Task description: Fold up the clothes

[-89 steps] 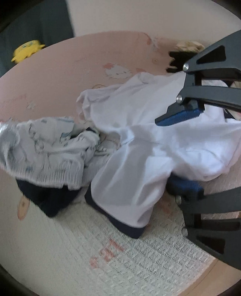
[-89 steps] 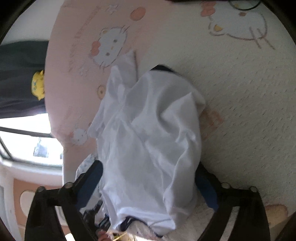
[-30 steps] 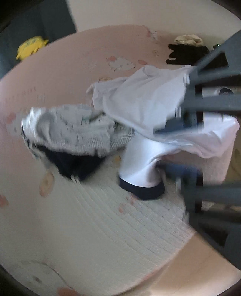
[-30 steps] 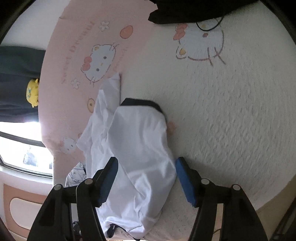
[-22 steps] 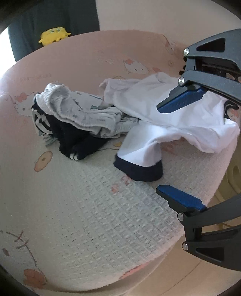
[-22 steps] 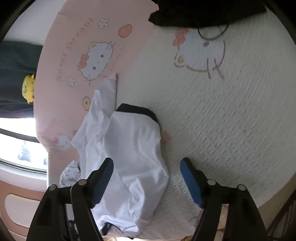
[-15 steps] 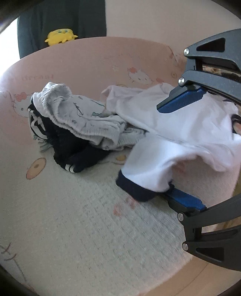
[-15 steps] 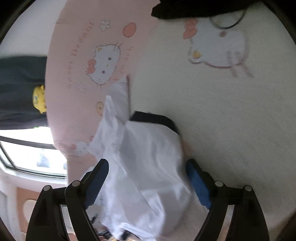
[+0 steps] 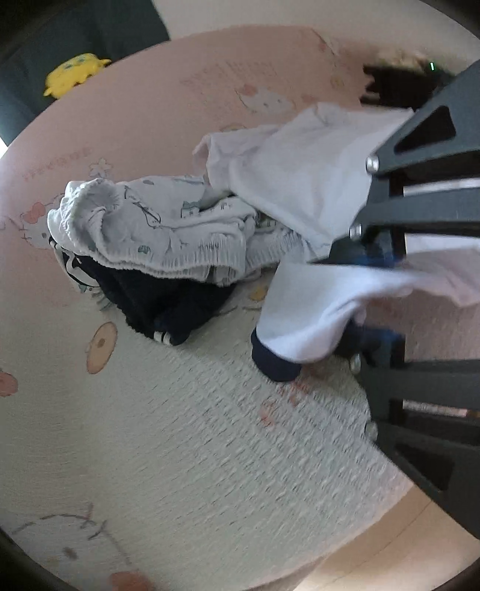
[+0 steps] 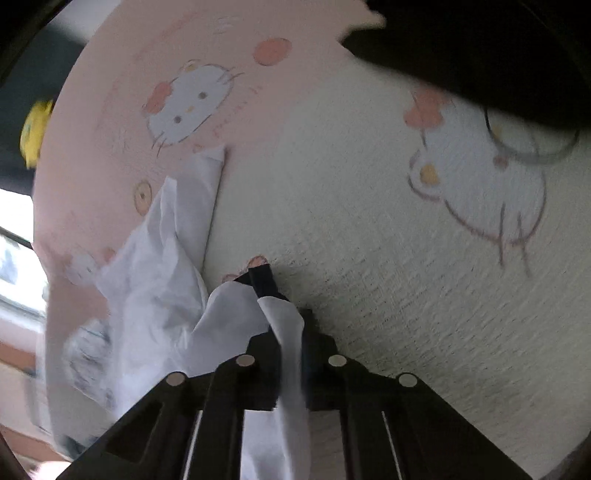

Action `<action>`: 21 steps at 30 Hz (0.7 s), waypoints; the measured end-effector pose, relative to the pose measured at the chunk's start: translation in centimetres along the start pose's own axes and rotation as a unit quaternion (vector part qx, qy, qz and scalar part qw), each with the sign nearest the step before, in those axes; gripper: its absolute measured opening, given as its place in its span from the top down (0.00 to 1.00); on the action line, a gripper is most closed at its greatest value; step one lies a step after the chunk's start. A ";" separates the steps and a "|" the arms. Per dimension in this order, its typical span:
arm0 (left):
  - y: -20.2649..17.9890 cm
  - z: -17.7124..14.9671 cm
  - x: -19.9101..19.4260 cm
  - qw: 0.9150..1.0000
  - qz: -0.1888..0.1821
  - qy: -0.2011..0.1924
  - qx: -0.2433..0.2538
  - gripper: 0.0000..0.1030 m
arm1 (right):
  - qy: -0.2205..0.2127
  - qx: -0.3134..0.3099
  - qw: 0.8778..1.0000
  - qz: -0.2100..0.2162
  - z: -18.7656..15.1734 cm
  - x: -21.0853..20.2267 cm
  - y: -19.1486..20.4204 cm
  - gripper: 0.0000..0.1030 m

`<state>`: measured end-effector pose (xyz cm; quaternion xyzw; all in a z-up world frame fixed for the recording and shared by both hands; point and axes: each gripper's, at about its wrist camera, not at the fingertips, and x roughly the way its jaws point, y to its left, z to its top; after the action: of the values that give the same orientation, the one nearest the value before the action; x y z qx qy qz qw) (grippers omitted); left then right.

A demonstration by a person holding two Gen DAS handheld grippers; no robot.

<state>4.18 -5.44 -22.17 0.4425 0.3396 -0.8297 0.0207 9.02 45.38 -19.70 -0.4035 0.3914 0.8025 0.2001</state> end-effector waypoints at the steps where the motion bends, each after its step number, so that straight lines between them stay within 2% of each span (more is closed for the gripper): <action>1: 0.0 0.1 -0.1 1.000 0.000 -0.003 0.002 0.90 | -0.016 -0.028 0.999 -0.030 -0.3 -0.5 1.0 0.95; 6: -1.5 0.2 -1.7 0.998 0.019 -0.027 0.063 0.93 | -0.076 -0.125 0.981 -0.127 -2.0 -3.1 4.3 0.98; 9: -2.0 -0.1 -2.6 0.994 0.031 -0.034 0.096 0.93 | -0.087 -0.171 0.966 -0.171 -3.1 -4.4 5.0 0.98; 11: -1.7 -0.3 -2.7 0.994 0.036 -0.031 0.103 0.93 | -0.082 -0.176 0.961 -0.195 -3.1 -4.3 4.9 0.98; 16: 0.1 -0.6 -1.5 0.989 0.085 -0.018 0.122 0.92 | -0.057 -0.144 0.965 -0.211 -3.4 -3.2 2.5 0.98; 18: 0.9 -0.7 -1.5 0.987 0.092 -0.017 0.131 0.92 | -0.044 -0.137 0.968 -0.207 -3.4 -2.5 1.7 0.98; 21: -0.2 -0.8 -1.8 0.979 0.094 -0.036 0.178 0.93 | -0.035 -0.152 0.967 -0.199 -3.2 -2.2 2.0 0.98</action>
<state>5.83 -5.25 -20.99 0.4392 0.1420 -0.8865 0.0313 10.69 41.60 -18.19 -0.4711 0.1692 0.8100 0.3056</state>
